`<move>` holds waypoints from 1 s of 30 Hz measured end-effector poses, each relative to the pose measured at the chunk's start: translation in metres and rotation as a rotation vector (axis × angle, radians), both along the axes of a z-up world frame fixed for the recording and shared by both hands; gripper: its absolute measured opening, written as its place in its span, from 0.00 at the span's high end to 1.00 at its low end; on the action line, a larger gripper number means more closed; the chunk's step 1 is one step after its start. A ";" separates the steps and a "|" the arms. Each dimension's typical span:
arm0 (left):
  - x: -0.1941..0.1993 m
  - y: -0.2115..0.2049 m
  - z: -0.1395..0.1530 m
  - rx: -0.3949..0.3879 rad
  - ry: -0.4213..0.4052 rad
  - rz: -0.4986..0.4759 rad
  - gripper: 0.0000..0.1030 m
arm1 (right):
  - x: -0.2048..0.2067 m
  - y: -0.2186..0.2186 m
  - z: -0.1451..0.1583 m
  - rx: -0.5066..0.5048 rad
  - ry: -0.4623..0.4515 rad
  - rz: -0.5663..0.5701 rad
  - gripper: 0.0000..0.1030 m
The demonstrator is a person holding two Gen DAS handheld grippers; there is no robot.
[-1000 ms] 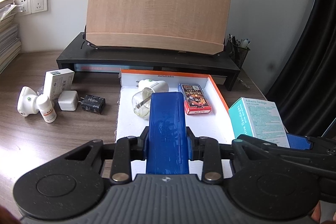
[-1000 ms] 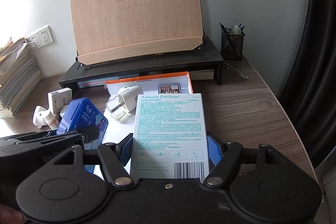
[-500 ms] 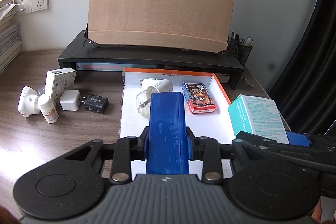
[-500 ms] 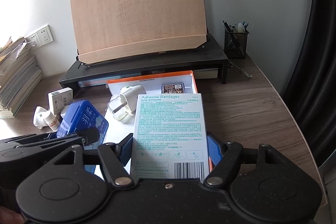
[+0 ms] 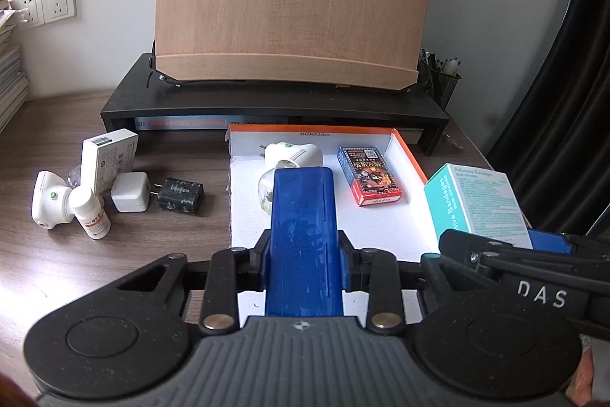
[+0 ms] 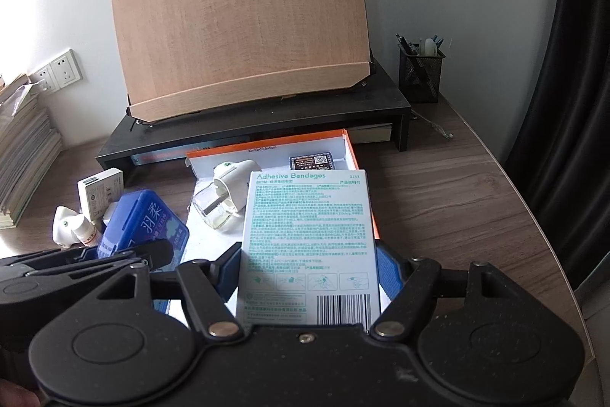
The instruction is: Organize rigid objects
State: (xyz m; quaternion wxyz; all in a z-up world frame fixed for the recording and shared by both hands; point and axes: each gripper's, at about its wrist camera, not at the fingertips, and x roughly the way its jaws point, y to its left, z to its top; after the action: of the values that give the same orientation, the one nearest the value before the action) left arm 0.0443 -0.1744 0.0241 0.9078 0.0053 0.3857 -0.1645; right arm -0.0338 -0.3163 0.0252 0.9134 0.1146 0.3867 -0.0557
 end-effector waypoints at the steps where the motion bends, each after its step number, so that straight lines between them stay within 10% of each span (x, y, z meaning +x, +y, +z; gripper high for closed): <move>1: 0.000 0.001 0.000 0.000 0.003 -0.002 0.68 | 0.000 0.001 0.002 -0.005 0.004 -0.002 0.18; 30: 0.015 -0.003 -0.006 -0.021 0.032 -0.008 0.68 | 0.023 0.001 -0.001 -0.054 0.033 0.049 0.18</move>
State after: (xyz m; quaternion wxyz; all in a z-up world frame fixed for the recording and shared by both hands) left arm 0.0596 -0.1777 0.0178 0.9009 -0.0055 0.3983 -0.1722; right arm -0.0107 -0.3158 0.0238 0.9107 0.0795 0.4029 -0.0455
